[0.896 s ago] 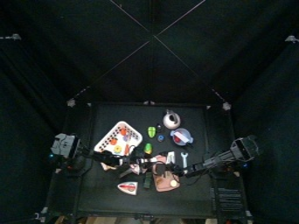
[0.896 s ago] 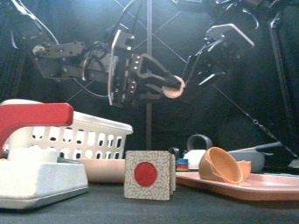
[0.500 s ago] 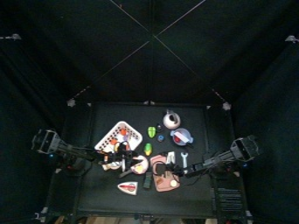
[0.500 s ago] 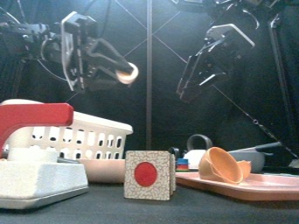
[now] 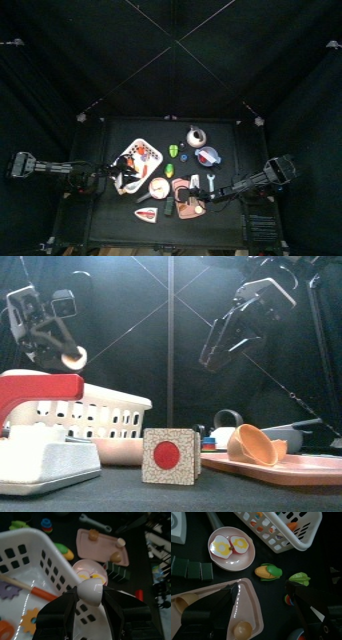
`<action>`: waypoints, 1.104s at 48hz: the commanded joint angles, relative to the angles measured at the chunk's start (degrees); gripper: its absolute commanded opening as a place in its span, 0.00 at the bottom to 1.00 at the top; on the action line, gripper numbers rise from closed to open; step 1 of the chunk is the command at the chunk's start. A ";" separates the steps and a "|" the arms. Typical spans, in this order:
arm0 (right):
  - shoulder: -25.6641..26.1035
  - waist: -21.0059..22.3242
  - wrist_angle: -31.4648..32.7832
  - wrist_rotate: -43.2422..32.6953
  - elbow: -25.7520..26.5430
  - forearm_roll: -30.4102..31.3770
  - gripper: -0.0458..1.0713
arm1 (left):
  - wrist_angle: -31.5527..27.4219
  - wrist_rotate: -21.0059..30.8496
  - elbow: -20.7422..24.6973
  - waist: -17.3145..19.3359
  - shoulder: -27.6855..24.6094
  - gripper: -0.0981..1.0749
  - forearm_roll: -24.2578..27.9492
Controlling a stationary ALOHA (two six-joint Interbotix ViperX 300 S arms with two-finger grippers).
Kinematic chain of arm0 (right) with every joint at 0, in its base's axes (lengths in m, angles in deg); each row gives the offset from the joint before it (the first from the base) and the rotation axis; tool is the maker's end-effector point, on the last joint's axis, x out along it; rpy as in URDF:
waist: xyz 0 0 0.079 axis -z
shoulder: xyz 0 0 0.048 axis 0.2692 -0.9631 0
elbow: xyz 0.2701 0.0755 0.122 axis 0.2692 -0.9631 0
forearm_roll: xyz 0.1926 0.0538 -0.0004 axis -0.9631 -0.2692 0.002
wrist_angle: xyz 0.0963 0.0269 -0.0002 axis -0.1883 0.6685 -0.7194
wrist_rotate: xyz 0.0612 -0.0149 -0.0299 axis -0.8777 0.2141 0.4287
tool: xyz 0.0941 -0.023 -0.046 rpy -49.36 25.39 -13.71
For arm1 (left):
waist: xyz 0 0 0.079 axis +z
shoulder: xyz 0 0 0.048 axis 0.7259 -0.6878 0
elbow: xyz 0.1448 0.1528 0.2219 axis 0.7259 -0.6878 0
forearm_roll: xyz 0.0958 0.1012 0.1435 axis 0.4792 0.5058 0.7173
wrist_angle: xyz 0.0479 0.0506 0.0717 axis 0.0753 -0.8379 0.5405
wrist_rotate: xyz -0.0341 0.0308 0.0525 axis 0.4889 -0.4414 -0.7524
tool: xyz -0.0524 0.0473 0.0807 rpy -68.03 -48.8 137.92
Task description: Place egg half in basket
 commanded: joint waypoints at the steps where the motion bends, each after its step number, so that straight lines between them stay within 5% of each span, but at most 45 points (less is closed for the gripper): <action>1: 0.88 0.26 -0.79 -0.09 0.44 0.35 0.97 | -1.23 0.09 0.00 1.14 -0.18 0.70 2.46; 32: 0.35 0.79 -0.97 -0.09 0.26 0.00 0.97 | -2.81 0.18 -1.32 1.41 -0.62 0.88 4.04; 53: 0.26 0.79 -0.97 -0.09 0.26 -0.09 0.97 | -2.55 0.18 -0.70 1.41 -0.53 0.88 4.13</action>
